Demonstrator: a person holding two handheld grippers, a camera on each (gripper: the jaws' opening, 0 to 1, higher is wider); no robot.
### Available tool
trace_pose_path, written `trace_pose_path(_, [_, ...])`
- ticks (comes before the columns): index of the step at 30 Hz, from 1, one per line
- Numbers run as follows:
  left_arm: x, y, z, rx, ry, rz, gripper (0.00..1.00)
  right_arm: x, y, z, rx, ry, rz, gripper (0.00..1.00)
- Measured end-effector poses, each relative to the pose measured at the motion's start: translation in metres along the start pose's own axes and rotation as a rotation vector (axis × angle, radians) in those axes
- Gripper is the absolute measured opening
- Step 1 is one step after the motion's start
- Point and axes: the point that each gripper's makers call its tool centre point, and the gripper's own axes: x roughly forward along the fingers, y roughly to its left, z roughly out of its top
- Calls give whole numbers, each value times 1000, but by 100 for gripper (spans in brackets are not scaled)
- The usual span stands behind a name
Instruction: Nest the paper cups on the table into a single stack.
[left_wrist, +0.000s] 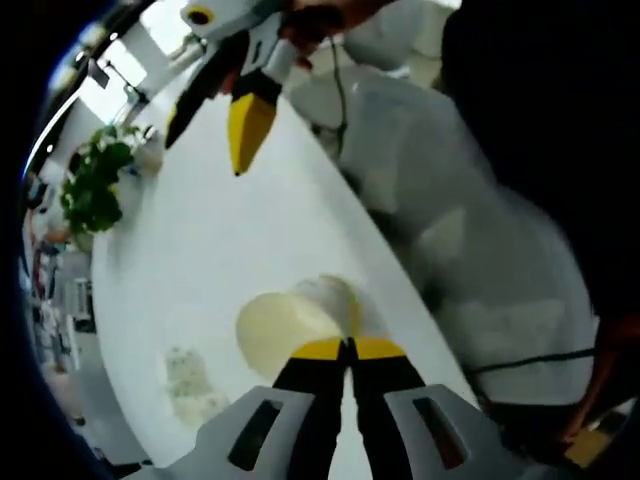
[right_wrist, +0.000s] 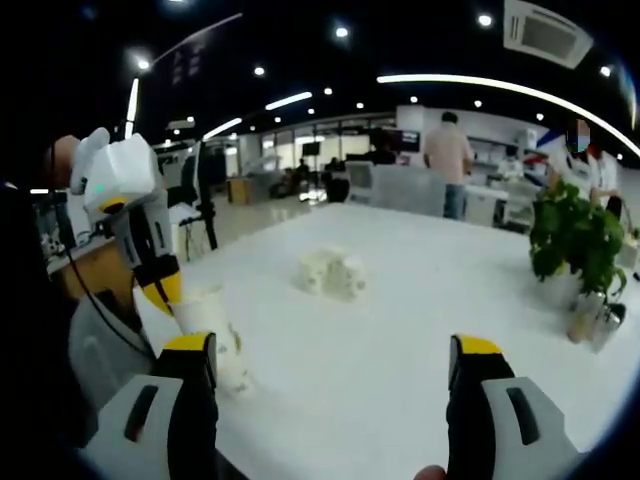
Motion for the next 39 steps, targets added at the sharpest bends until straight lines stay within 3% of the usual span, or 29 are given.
trace_pose_path(16, [21, -1, -6, 84, 31, -12, 1, -2, -2, -3, 16, -1, -5, 94])
trace_pose_path(29, [34, -3, 0, 47, 11, -50, 2, -2, -3, -7, 43, -4, -4, 94])
trace_pose_path(39, [42, -7, 0, -23, -10, -87, 15, -4, -4, -11, 52, -1, -8, 94])
